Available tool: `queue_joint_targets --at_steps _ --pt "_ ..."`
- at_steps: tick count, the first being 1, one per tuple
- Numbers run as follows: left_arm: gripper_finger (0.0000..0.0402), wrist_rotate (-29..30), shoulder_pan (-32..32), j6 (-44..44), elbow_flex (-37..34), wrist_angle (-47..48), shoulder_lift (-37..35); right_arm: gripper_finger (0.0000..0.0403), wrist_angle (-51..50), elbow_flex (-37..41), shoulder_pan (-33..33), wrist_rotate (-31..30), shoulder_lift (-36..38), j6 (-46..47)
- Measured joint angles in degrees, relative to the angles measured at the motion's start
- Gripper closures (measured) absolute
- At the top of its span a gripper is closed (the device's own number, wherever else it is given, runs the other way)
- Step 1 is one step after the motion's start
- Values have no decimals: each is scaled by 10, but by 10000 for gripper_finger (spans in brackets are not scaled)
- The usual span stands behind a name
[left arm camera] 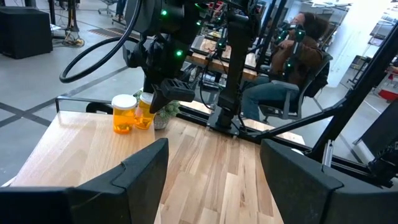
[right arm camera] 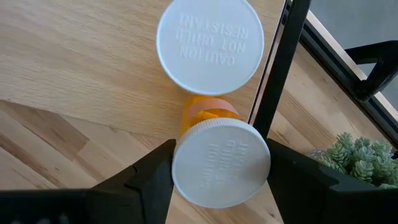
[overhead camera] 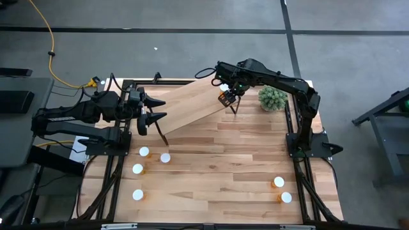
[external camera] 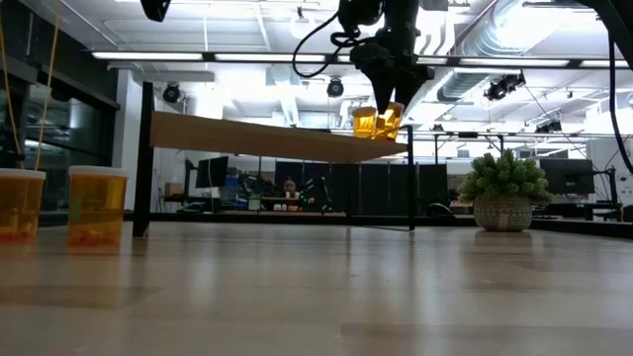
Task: Pick and place medicine bottles onto shelf by color
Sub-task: Put the pill bottle on the shelf aligned with the pill bottle
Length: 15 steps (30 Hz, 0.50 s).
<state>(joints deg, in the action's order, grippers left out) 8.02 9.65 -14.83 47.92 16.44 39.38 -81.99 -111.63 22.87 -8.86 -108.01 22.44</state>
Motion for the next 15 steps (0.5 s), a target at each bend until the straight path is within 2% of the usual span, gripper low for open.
queue_joint_targets --at_steps 6,15 --pt "156 0 0 0 0 0 0 175 1 0 0 -1 0 0" --pt "156 0 0 0 0 0 0 119 2 0 0 -17 0 0"
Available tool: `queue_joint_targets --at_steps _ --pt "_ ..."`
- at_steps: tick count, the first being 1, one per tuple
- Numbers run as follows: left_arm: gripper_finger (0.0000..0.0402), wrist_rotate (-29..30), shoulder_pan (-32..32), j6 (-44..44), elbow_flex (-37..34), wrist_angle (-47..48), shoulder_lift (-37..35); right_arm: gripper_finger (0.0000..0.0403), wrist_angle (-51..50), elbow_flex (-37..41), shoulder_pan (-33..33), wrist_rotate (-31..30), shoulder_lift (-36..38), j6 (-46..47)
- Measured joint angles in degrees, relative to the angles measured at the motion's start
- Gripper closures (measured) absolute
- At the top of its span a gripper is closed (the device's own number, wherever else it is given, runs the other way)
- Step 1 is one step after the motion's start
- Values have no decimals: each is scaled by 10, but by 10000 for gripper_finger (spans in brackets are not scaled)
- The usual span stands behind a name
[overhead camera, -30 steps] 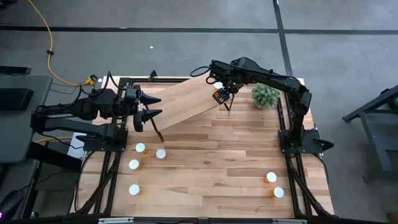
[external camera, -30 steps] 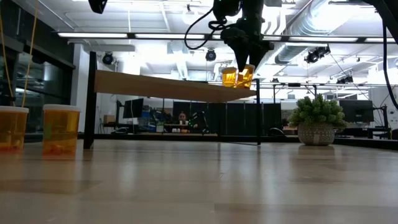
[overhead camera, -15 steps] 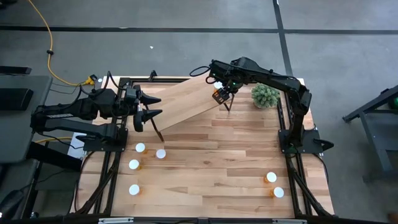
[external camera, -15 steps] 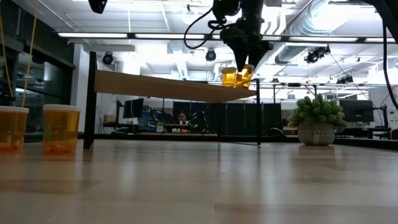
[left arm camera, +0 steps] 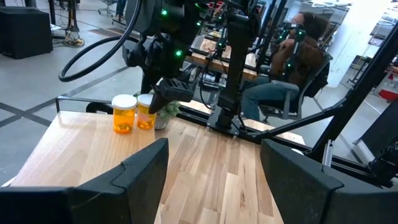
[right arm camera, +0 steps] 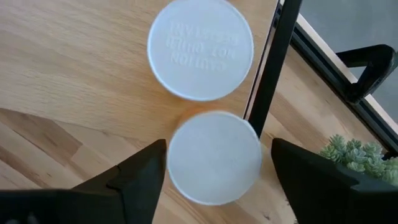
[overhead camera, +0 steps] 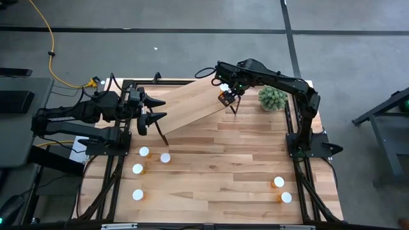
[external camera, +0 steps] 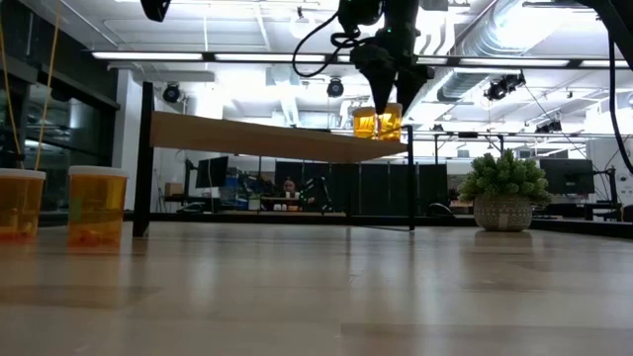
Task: Pick and place medicine bottles onto shelf by color
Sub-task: Put the pill bottle on the shelf aligned with the pill bottle
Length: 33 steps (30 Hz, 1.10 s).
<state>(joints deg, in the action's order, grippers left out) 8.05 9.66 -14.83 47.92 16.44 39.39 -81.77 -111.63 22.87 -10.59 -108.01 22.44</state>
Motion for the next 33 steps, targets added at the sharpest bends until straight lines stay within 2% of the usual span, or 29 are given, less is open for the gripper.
queue_joint_targets --at_steps 11,19,27,30,33 --pt "156 1 0 0 0 0 0 109 13 0 0 11 6 -16" --pt "156 1 0 0 0 0 0 109 48 0 -5 13 62 -34" --pt "156 0 0 0 0 0 0 109 53 7 -70 -78 155 -56" --pt "156 1 0 0 0 0 0 109 103 82 -98 -87 218 -49" --pt "156 0 0 12 0 0 0 109 192 222 -124 -84 308 -12"
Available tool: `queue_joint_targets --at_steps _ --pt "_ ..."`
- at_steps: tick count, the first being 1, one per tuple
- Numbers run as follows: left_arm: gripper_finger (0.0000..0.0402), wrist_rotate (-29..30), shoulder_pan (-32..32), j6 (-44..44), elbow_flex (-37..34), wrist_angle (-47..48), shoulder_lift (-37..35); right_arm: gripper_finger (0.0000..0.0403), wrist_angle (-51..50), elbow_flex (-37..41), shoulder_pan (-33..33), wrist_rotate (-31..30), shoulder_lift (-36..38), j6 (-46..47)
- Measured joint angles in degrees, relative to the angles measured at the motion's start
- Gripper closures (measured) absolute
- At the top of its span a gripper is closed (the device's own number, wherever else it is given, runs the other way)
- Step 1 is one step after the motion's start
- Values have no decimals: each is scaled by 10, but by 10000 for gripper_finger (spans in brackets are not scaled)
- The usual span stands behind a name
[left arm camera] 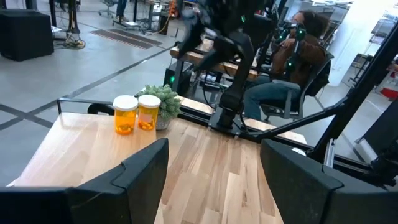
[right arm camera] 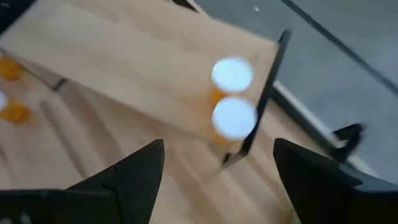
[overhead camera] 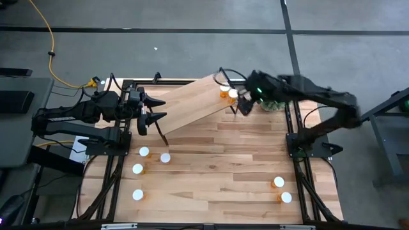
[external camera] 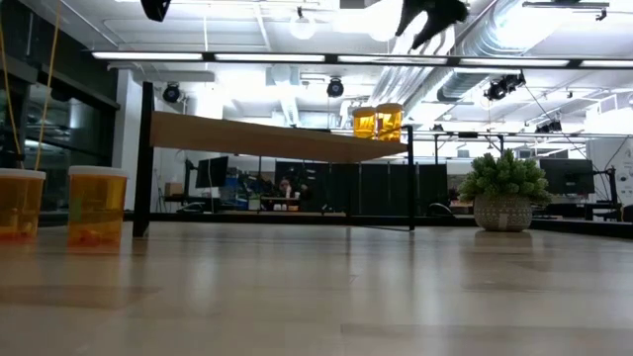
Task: Pick and place medicine bottles onto shelf by color
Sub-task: Put the pill bottle on the shelf aligned with the pill bottle
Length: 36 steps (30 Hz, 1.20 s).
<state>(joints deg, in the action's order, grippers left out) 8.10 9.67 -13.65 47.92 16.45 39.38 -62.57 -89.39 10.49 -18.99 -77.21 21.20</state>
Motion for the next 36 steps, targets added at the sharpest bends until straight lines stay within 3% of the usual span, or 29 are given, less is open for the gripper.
queue_joint_targets --at_steps 5,10,13,17,20,25,29,32,36 --pt "157 1 0 13 0 -1 0 109 208 229 -41 45 153 79" --pt "181 0 0 29 -8 -33 -5 109 468 367 -60 90 251 155" --pt "228 -7 0 26 -59 -109 -28 109 587 415 -68 92 283 164" --pt "327 -37 0 -17 -166 -222 -77 109 691 446 -76 92 305 156" --pt "389 -62 0 -44 -228 -305 -114 109 714 456 -77 103 308 127" --pt "399 -40 0 -53 -252 -334 -149 109 718 456 -73 91 299 109" --pt "401 -27 0 -43 -252 -334 -156 127 651 439 -72 14 276 95" --pt "401 -24 0 -43 -252 -333 -156 188 555 420 -72 -15 238 101" --pt "401 -23 0 -43 -252 -328 -156 335 464 412 -73 -40 180 143"
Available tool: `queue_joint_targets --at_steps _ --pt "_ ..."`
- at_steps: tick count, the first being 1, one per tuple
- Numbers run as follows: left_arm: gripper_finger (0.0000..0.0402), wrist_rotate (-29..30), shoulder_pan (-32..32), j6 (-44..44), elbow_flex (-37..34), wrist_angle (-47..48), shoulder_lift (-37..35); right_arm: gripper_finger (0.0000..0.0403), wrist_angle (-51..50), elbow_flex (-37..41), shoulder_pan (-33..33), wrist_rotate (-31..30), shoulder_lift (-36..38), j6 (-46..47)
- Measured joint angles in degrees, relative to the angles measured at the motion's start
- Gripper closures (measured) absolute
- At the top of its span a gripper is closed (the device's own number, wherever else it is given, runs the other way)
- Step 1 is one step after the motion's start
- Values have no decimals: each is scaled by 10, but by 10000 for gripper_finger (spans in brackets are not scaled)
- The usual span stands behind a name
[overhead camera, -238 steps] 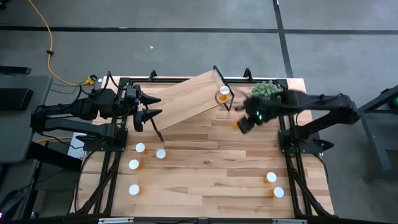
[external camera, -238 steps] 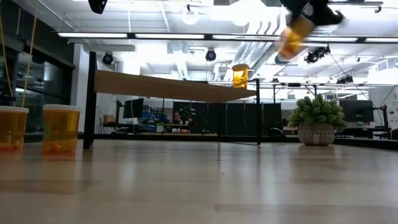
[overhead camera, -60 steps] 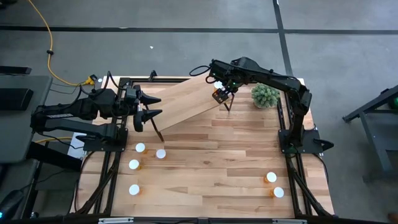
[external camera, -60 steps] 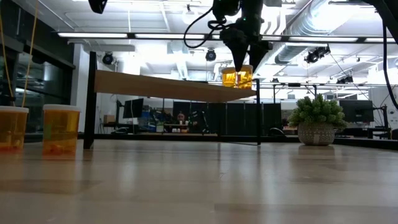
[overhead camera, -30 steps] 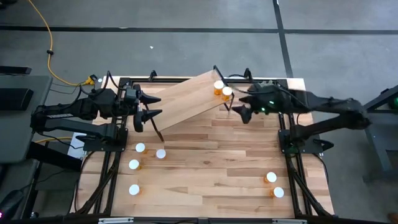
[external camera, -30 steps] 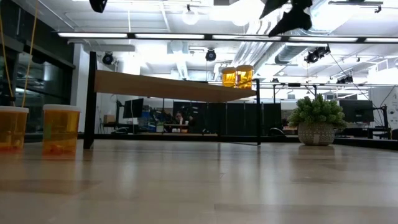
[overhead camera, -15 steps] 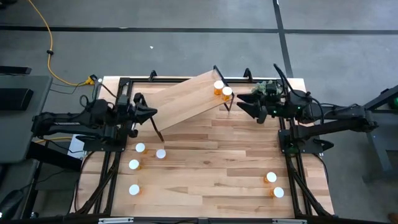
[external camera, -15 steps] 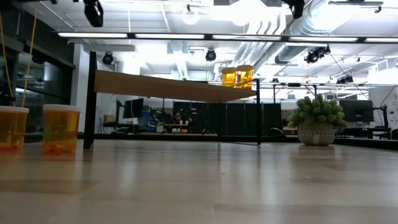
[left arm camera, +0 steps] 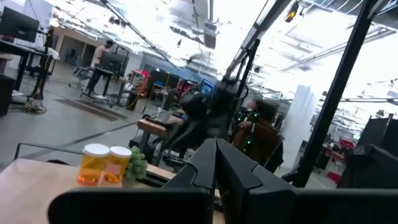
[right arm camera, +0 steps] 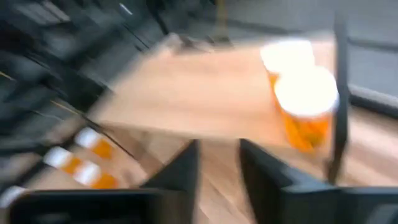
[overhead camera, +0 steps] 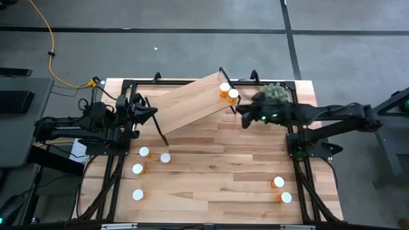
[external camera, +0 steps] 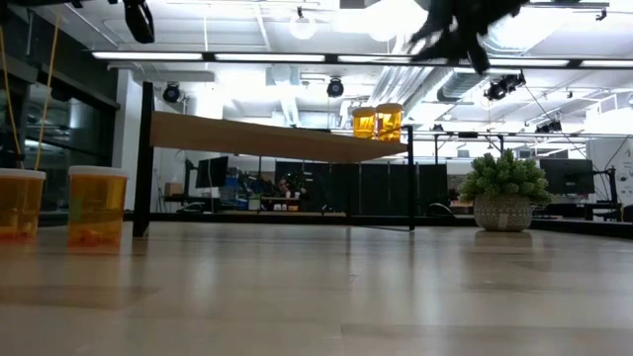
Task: Pick and place medicine bottles onto shelf by color
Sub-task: Put the pill bottle on the shelf aligned with the pill bottle
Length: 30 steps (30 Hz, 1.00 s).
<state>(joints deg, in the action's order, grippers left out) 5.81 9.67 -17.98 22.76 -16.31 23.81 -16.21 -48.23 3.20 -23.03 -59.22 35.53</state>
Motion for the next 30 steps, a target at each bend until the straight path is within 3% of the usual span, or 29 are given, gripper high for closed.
queue_joint_targets --at_steps 2,12,23,30 --pt "401 5 0 1 0 2 0 384 -19 0 -3 -11 -35 12" --pt "401 39 0 1 0 34 0 399 -27 -23 -6 -174 -163 29" --pt "401 65 0 1 0 37 0 403 -28 -80 36 -171 -232 -87" --pt "401 69 0 -2 0 46 0 403 -28 -84 52 -154 -241 -101"
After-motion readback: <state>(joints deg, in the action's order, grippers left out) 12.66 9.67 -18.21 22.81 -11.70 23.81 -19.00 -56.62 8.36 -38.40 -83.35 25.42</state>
